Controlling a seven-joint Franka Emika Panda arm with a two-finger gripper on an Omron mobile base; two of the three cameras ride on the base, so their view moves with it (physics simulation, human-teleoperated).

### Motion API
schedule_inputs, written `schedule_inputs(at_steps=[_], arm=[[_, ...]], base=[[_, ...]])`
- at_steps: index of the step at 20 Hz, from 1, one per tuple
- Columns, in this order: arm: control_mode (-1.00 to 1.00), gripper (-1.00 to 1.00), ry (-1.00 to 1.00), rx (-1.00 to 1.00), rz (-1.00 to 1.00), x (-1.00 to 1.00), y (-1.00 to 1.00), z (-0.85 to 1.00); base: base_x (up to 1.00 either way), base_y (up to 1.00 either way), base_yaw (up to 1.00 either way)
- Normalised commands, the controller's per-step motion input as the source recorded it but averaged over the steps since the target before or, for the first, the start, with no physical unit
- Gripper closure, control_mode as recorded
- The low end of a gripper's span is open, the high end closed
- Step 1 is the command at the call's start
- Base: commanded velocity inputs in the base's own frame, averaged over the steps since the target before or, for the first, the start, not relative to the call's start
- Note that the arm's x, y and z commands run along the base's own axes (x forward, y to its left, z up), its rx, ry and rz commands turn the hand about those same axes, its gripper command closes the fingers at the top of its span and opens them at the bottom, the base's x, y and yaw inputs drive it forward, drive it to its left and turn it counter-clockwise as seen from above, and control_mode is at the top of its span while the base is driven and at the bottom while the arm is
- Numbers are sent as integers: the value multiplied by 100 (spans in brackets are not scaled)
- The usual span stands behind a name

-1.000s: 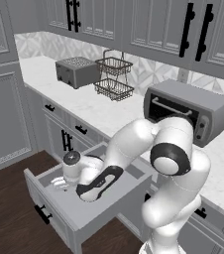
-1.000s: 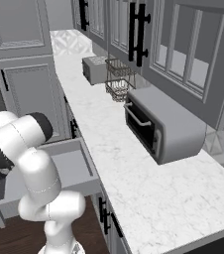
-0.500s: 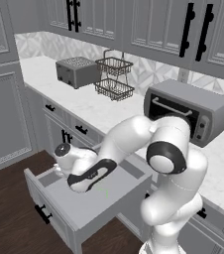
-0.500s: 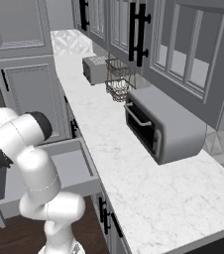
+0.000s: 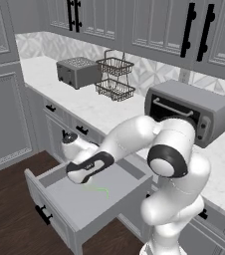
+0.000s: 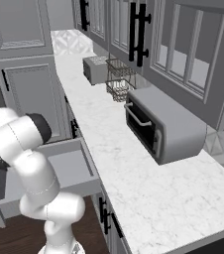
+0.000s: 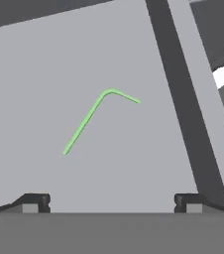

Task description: Take a straw from the drawer in front and place it inside the glass cup on the dining counter.

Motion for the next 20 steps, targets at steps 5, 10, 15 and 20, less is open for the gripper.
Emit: schedule_inputs(at_steps=[5,10,15,20], arm=[[-100,-100,-9,22,-63,-2,-44,-9],[-100,-100,-8,12,-57,-1,-38,-39],[-100,-100,-1,10,-59,0,-1,-28],[-100,-100,0,13,-55,29,6,0]], base=[[0,0,0],[0,0,0],[0,0,0],[0,0,0]])
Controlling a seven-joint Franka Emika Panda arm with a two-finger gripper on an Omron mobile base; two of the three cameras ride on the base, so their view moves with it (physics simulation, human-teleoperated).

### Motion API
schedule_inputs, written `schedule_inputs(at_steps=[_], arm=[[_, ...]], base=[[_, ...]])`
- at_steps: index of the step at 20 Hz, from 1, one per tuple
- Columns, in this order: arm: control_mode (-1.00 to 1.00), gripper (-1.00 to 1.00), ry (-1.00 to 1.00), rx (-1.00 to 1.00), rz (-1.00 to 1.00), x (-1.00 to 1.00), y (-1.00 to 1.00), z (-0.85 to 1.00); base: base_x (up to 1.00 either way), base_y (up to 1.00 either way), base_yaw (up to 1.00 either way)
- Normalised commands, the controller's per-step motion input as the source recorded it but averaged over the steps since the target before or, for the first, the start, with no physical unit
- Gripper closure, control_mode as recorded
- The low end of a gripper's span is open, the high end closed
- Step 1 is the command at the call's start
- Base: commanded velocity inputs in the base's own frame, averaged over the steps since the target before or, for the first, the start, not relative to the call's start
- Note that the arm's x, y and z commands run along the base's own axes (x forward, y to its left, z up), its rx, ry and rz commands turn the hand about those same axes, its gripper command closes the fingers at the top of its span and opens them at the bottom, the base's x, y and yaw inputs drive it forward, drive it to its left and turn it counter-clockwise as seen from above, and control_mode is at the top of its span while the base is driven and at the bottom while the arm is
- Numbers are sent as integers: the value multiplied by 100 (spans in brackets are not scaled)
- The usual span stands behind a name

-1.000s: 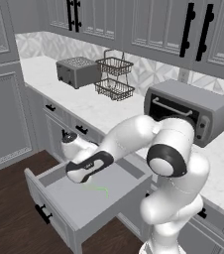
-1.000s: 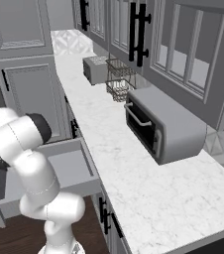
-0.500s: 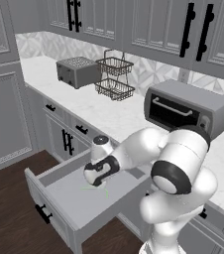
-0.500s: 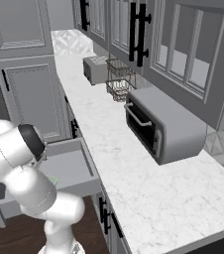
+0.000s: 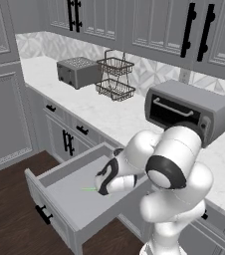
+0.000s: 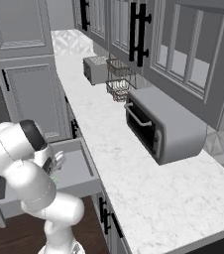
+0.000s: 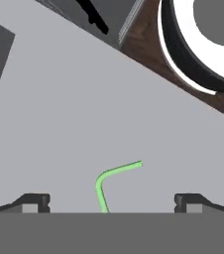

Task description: Take a straw from the drawer in front and place it inside the glass cup on the dining counter.

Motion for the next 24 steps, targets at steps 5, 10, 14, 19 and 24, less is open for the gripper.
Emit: schedule_inputs(at_steps=[5,10,14,19,24], arm=[[-100,-100,0,9,-50,29,36,5],[-100,-100,0,10,-46,9,56,8],[-100,-100,0,9,-44,13,65,14],[-100,-100,7,7,-37,56,35,14],[-100,-100,20,8,-25,48,3,0]], base=[[0,0,0],[0,0,0],[0,0,0],[0,0,0],[0,0,0]])
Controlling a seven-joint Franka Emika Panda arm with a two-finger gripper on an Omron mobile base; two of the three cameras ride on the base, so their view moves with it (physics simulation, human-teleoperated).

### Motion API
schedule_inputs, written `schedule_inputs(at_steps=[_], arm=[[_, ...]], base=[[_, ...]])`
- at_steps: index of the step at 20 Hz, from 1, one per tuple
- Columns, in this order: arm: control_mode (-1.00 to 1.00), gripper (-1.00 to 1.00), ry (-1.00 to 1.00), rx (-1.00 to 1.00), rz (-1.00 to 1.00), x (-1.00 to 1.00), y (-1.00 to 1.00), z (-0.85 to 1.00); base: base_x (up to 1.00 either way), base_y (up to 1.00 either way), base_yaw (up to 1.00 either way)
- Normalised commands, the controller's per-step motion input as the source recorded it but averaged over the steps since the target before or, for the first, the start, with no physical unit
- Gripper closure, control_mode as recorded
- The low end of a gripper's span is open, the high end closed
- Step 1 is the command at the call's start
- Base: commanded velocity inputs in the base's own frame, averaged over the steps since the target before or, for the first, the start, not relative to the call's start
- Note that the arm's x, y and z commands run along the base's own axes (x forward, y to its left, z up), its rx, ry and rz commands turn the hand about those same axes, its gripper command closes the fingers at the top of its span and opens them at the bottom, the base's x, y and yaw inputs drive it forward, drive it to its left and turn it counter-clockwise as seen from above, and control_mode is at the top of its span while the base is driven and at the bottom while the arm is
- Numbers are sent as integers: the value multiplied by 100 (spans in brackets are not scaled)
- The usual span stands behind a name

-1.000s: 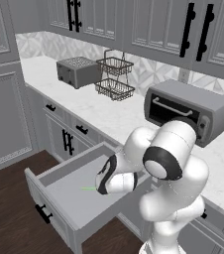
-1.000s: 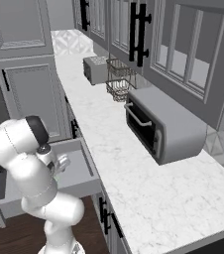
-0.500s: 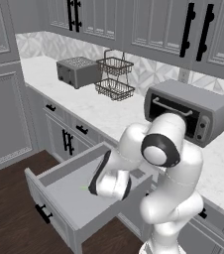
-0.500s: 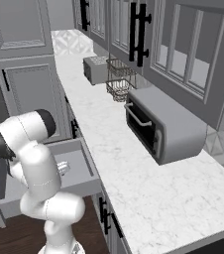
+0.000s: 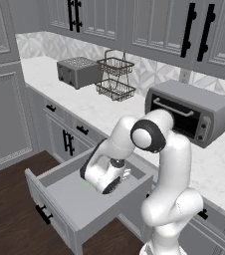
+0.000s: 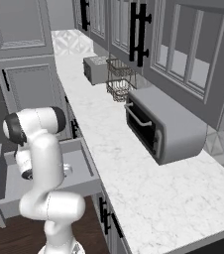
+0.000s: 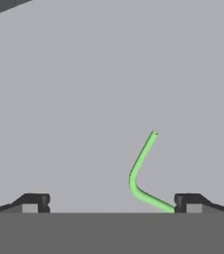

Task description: Take a straw from the drawer in front and place it inside the glass cup on the dining counter.

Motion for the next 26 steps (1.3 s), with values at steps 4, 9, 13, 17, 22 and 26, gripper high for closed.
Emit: schedule_inputs(at_steps=[4,9,13,17,22,26], arm=[[-100,-100,15,11,-9,4,16,-1],[-100,-100,2,14,-3,10,6,20],[-100,-100,6,7,-1,8,0,2],[-100,-100,4,1,0,0,1,0],[-100,-100,0,0,0,1,1,0],[-100,-100,0,0,0,0,2,-1]], base=[[0,0,0],[0,0,0],[0,0,0],[0,0,0],[0,0,0],[0,0,0]])
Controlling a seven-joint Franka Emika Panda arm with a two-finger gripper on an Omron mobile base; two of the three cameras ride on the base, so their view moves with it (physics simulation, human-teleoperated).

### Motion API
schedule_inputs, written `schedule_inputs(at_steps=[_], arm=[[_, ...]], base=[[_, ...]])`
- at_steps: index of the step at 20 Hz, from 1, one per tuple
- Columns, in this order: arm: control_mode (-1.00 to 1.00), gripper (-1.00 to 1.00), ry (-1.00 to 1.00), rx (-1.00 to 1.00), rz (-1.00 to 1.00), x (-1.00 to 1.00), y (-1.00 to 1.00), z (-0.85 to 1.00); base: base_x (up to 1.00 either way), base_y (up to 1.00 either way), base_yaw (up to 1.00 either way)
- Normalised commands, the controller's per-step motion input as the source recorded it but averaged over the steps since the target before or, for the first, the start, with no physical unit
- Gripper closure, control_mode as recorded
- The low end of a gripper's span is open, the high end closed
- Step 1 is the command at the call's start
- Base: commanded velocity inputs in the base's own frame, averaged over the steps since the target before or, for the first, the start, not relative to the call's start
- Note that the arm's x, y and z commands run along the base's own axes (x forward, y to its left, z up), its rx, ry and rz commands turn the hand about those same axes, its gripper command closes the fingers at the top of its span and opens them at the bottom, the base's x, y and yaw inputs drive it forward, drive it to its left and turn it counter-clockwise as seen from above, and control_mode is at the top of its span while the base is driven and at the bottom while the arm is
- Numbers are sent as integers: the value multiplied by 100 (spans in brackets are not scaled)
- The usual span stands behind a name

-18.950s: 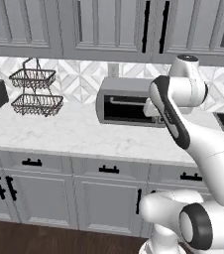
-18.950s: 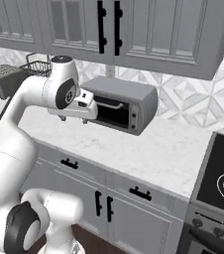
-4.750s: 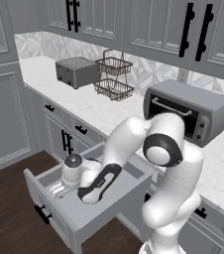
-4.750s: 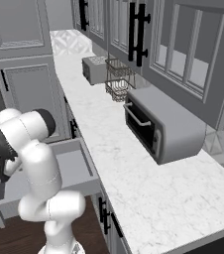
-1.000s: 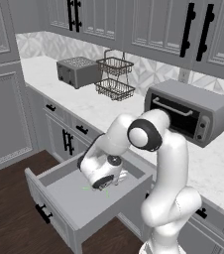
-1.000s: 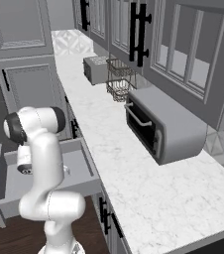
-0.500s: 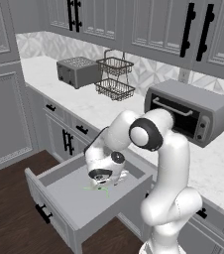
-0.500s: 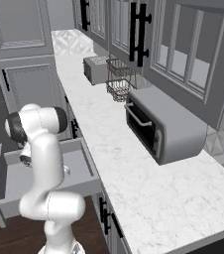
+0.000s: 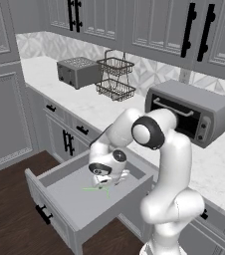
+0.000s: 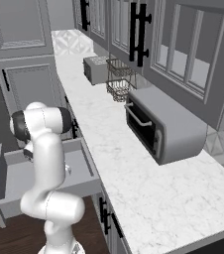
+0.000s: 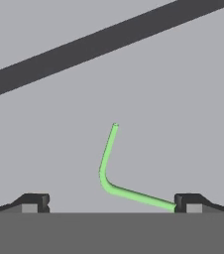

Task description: Take a straw from the drawer in front and place it inside the glass cup on the dining counter.

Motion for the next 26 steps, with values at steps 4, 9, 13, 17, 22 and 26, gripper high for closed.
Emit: schedule_inputs(at_steps=[4,9,13,17,22,26], arm=[[-100,-100,0,0,0,0,8,-6],[-100,-100,0,-2,0,0,13,-14],[-100,-100,0,-7,2,-17,11,-10],[-100,-100,-3,-10,9,-36,8,0],[-100,-100,0,-9,12,-7,11,-3],[-100,-100,-2,-8,12,1,5,-21]], base=[[0,0,0],[0,0,0],[0,0,0],[0,0,0],[0,0,0],[0,0,0]])
